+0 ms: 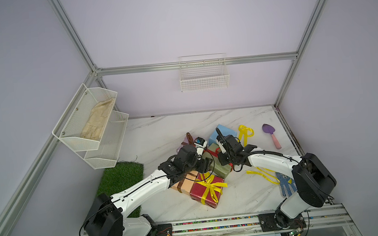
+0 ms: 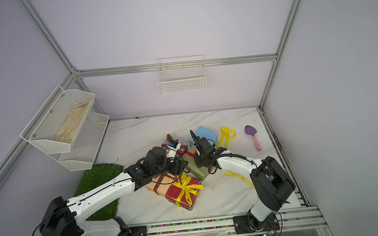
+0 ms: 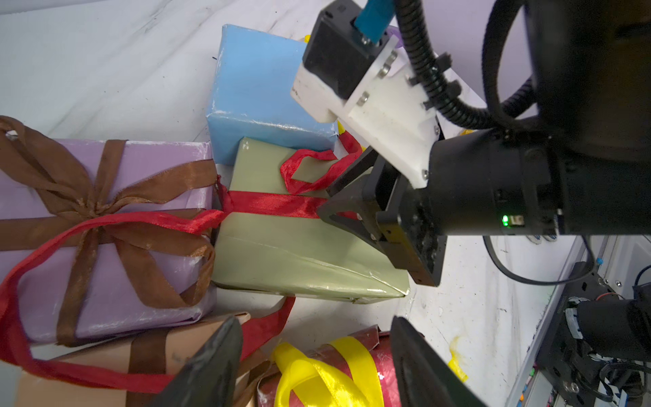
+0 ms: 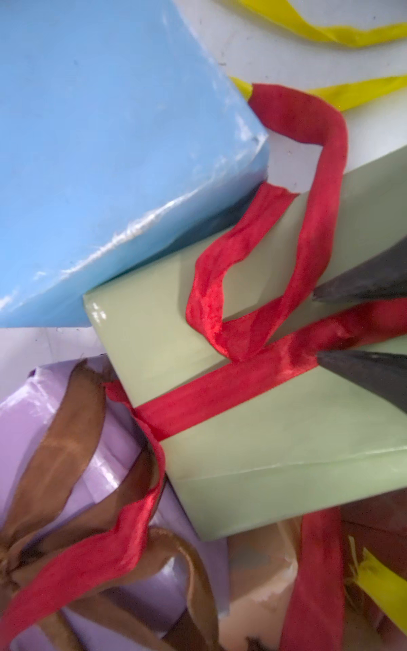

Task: Untie the ribbon bows on the gift boxes
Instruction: Pull the ribbon from the gift box.

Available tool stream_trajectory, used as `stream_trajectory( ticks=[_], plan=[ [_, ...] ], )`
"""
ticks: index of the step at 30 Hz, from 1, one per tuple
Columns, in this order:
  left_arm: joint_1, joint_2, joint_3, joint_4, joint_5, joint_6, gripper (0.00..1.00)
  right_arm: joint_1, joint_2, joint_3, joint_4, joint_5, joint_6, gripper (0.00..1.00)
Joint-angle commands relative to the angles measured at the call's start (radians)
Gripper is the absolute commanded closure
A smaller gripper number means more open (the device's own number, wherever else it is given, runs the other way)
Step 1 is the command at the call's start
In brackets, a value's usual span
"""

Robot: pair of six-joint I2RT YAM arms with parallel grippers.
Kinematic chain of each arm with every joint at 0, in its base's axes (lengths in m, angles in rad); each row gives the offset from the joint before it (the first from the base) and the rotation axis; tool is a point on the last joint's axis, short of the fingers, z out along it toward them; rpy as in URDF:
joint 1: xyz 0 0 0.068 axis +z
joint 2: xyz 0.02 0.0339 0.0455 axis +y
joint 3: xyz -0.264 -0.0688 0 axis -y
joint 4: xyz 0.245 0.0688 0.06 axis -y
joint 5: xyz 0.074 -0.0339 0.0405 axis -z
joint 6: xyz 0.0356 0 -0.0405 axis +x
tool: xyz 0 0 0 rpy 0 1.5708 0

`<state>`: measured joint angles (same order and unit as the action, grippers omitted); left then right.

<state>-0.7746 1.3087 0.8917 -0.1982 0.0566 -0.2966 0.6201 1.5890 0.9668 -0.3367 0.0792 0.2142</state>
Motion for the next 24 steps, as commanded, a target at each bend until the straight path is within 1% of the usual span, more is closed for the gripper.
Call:
stream_trajectory(
  ticks=[1,4,8,11,16,20,24],
  plan=[
    [-0.002,-0.020,-0.029,0.027,-0.009,-0.005,0.32,0.012,0.048,-0.022,-0.077,-0.020,0.008,0.82],
    [-0.002,-0.006,-0.032,0.039,-0.008,-0.006,0.33,0.012,0.020,-0.021,-0.072,-0.067,0.022,0.89],
    [-0.002,0.037,-0.018,0.065,0.004,-0.005,0.34,0.012,-0.030,-0.007,-0.071,-0.116,0.044,0.95],
    [-0.002,0.083,-0.003,0.096,0.025,-0.003,0.35,0.012,-0.061,0.018,-0.083,-0.127,0.066,1.00],
    [-0.002,0.174,0.024,0.137,0.048,-0.010,0.37,0.012,-0.100,0.069,-0.107,-0.127,0.090,1.00],
    [-0.002,0.212,0.023,0.174,0.055,-0.018,0.42,0.012,-0.112,0.107,-0.122,-0.096,0.110,1.00],
    [-0.002,0.250,0.040,0.183,0.042,-0.021,0.44,0.012,-0.114,0.152,-0.167,-0.086,0.122,1.00]
  ],
)
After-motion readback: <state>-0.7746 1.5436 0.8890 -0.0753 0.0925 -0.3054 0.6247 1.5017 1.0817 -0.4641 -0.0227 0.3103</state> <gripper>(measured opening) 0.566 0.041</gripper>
